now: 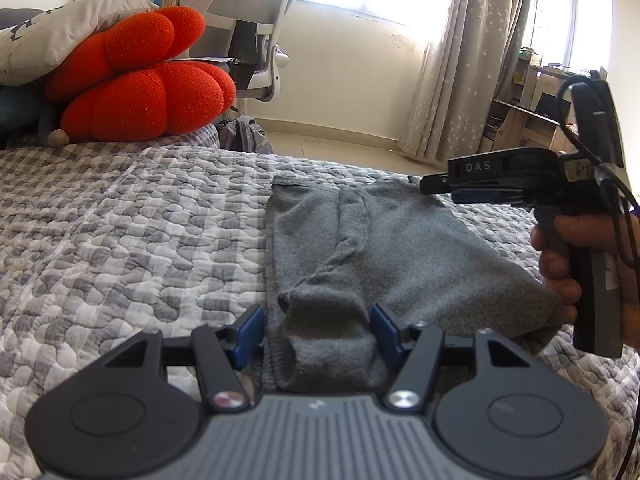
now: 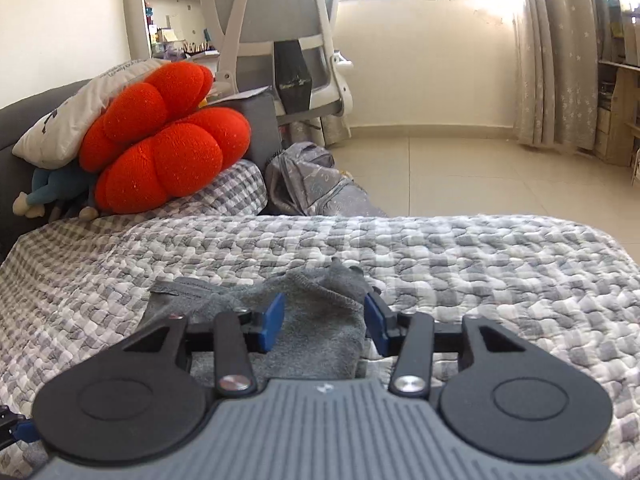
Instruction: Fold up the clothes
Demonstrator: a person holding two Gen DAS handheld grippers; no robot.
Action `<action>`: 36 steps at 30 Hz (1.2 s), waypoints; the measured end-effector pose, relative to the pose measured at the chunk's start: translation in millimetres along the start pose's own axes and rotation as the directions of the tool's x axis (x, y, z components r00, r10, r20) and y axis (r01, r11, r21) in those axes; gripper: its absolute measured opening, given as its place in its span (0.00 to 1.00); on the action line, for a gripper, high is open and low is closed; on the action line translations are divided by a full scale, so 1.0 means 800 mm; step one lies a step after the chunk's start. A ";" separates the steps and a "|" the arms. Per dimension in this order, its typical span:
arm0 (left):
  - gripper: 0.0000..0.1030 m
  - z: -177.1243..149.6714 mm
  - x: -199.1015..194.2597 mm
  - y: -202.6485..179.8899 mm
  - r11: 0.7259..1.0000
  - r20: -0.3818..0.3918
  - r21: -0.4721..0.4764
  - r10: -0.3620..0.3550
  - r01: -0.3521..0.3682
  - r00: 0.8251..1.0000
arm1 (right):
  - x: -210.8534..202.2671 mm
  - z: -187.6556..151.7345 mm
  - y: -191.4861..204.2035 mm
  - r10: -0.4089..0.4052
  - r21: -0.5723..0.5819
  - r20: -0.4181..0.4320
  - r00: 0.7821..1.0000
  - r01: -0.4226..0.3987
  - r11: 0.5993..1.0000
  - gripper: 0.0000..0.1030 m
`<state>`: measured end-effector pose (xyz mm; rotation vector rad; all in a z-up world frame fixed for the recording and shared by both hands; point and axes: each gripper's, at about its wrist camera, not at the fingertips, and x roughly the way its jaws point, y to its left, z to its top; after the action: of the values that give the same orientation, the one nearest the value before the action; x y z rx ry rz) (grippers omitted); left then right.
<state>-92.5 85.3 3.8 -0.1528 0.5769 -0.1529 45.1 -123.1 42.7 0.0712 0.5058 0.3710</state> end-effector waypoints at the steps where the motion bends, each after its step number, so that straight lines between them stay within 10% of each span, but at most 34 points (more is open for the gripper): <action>1: 0.60 0.002 -0.001 0.003 1.000 -0.005 -0.007 -0.013 0.013 1.000 | -0.019 -0.007 -0.002 0.036 0.017 0.015 0.999 -0.037 0.999 0.60; 12: 0.58 0.055 -0.007 0.050 0.976 -0.024 -0.204 -0.086 0.079 0.996 | -0.073 -0.066 -0.034 0.226 0.277 -0.082 0.971 -0.196 0.941 0.63; 18: 0.58 0.074 0.045 0.025 0.976 -0.126 -0.196 -0.115 0.089 0.985 | -0.073 -0.079 -0.016 0.187 0.212 -0.045 0.981 -0.174 0.962 0.67; 27: 0.58 0.069 0.070 -0.007 0.997 -0.157 -0.029 0.063 -0.069 0.986 | -0.074 -0.084 -0.018 0.185 0.205 -0.036 0.982 -0.174 0.963 0.66; 36: 0.58 0.078 0.068 0.035 0.977 -0.168 -0.214 -0.028 -0.009 0.985 | -0.074 -0.086 -0.028 0.212 0.232 -0.026 0.977 -0.200 0.952 0.66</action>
<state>-10.4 109.1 21.4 -0.3542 0.7636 -0.1137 -29.3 -167.3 6.2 0.3402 0.5920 0.5191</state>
